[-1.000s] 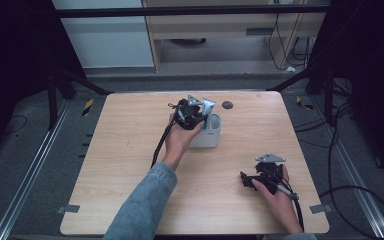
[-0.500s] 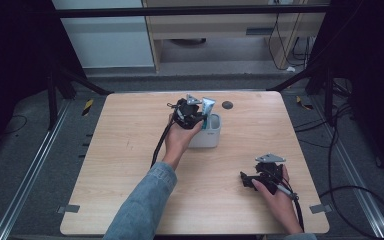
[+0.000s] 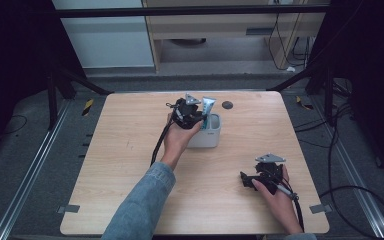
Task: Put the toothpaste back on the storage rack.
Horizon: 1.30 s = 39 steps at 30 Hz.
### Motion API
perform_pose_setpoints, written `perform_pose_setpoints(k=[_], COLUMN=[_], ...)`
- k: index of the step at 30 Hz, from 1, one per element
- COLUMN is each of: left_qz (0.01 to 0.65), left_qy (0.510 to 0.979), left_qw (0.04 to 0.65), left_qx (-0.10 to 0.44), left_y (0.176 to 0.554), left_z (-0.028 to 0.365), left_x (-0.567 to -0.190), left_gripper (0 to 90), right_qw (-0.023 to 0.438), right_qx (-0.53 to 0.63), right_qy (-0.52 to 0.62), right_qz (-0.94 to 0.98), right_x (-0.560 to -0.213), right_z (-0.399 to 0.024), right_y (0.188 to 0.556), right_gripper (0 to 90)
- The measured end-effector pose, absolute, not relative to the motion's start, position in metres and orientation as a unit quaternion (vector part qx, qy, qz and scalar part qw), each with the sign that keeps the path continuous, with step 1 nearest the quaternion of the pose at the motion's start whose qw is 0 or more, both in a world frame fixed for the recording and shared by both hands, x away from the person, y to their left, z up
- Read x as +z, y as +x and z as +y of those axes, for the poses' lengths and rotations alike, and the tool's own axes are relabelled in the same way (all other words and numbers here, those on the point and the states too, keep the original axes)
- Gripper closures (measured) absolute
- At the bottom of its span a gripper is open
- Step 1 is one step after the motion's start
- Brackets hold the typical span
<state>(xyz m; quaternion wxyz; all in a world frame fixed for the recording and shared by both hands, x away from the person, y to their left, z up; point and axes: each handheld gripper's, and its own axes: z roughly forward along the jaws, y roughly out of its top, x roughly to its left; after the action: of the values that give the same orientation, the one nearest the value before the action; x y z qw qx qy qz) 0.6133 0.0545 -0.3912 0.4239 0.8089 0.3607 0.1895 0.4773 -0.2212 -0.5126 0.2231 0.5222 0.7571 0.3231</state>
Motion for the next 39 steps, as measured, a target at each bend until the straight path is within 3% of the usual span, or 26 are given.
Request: perform_pose_setpoints(k=[12,23,29,39], left_qz=[0.351,0.327,0.323,0.312], left_qy=[0.809,0.821,0.823,0.834], left_qw=[0.413,0.409,0.408,0.402], left_qx=[0.228,0.226,0.226,0.216], left_y=[0.602,0.589,0.58,0.569], left_z=[0.054,0.057,0.056,0.057], left_x=[-0.388,-0.38,-0.378,-0.376], left_gripper=[48.4,36.7,22.3,12.7], right_qw=[0.222,0.222,0.222,0.223], right_qx=[0.323,0.323,0.324,0.322], right_qy=[0.522,0.522,0.523,0.522], right_qz=[0.757,0.757,0.757,0.757], right_x=[-0.512,-0.512,-0.513,-0.513], right_z=[-0.221,-0.221,-0.221,-0.221], right_y=[0.477,0.477,0.477,0.477], right_gripper=[0.4,0.4,0.5,0.5])
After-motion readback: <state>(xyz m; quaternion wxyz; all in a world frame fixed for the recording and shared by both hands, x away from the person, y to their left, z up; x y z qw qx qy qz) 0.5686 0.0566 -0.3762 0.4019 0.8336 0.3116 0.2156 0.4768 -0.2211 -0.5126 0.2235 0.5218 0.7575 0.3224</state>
